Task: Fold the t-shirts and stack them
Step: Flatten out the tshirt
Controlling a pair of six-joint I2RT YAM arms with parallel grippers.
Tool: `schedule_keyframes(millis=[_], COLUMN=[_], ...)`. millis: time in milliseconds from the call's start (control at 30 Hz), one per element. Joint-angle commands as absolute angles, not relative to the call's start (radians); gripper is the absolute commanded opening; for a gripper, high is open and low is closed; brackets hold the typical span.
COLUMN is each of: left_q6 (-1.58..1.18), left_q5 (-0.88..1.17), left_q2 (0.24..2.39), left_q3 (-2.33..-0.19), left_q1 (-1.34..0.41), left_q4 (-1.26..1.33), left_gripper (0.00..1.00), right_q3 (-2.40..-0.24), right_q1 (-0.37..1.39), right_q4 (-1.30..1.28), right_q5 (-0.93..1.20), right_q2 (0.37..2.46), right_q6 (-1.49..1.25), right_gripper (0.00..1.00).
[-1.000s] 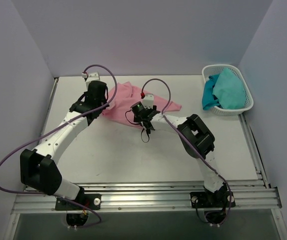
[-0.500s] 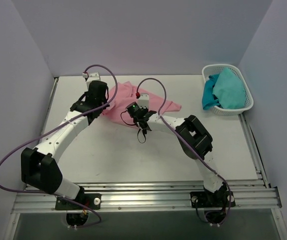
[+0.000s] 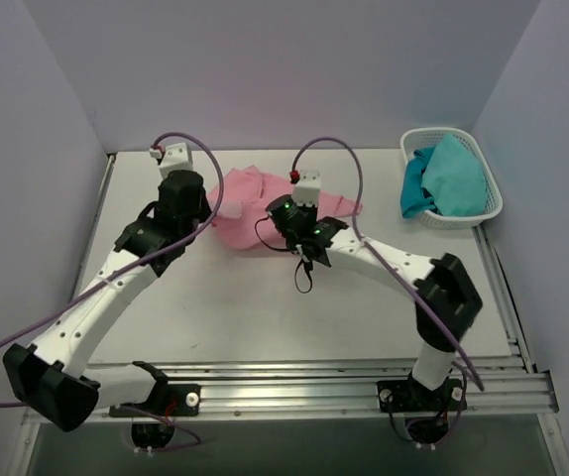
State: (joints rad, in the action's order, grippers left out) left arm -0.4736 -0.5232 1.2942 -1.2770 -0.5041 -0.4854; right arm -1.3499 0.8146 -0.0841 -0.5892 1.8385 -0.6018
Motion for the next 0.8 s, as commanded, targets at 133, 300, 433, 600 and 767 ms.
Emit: schedule_keyframes(millis=[133,300,433,600,767], left_q6=[-0.541,-0.565,-0.569,-0.594,-0.588], left_q5=[-0.664,-0.602,-0.586,-0.532,-0.535], left_q2=[0.936,0.703,0.605,0.543,0.658], left_q3=[-1.322,-1.345,-1.431,-1.494,-1.482], left_q1=[-0.661,-0.676,-0.673,-0.646,-0.589], left_q4=[-0.622,-0.681,-0.738,-0.715,-0.667], left_gripper=[0.02,0.02,0.02,0.02,0.02], right_q3=[-1.379,-1.451,-1.488,-1.525,-1.513], right_q1=[0.997,1.126,1.137,1.100,1.088], right_q4=[-0.331,-0.500,-0.526,-0.483,-0.431], right_q5=[-0.895,-0.977,-0.933,-0.839,-0.873], right_q2=[1.277,0.987,0.804,0.684,0.787], right_q6=[-0.594,-0.588,-0.529,-0.454,-0.431], right_gripper=[0.00,0.00,0.00,0.00,0.00])
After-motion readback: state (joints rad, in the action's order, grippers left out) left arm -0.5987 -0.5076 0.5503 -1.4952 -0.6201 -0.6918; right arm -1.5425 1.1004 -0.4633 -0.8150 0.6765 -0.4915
